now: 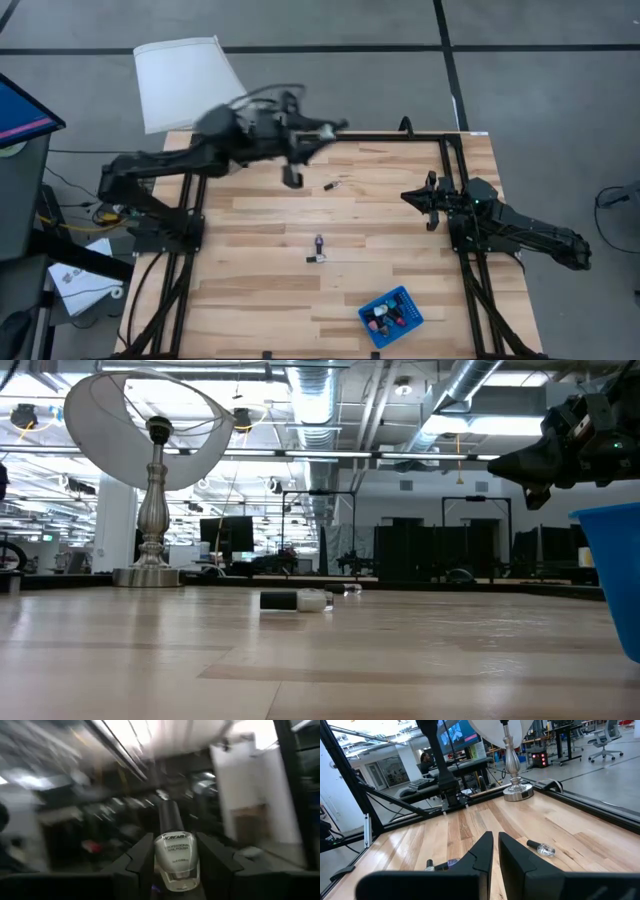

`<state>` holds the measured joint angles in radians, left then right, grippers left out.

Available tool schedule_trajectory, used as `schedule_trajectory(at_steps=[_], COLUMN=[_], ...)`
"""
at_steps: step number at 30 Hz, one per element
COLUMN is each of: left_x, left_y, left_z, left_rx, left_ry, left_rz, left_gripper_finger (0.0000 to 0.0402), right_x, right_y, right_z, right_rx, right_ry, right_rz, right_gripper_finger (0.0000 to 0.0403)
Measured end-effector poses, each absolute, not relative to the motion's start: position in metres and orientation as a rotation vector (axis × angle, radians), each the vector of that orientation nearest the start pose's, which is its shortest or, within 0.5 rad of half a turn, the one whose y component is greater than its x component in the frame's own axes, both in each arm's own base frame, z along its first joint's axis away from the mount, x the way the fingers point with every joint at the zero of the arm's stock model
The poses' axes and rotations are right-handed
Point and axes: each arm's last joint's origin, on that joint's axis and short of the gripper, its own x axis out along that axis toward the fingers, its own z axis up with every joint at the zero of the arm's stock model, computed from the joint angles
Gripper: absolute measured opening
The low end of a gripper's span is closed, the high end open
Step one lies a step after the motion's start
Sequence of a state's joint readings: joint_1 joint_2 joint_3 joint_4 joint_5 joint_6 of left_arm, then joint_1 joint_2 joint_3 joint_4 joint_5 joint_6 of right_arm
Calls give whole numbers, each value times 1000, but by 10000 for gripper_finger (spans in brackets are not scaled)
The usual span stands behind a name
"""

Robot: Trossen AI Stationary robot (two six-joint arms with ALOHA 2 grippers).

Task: Pick & Place Nail Polish
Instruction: Put the gray nail polish into the blue bin

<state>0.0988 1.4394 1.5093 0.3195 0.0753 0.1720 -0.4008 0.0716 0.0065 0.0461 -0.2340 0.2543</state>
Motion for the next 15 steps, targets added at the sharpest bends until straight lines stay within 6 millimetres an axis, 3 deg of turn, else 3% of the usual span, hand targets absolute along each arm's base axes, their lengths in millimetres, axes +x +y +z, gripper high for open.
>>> schedule_trajectory(at_steps=[8, 15], left_x=[375, 406], left_y=[21, -25], left_z=[410, 358], left_rx=[10, 72], left_ry=[-81, 114], left_rz=[-212, -342], left_gripper_finger=[114, 113], right_x=[96, 96], right_y=[-33, -33], right_z=[165, 165], right_rx=[260, 260], right_ry=[-3, -3], right_rz=[-168, -168], right_gripper_finger=[21, 21])
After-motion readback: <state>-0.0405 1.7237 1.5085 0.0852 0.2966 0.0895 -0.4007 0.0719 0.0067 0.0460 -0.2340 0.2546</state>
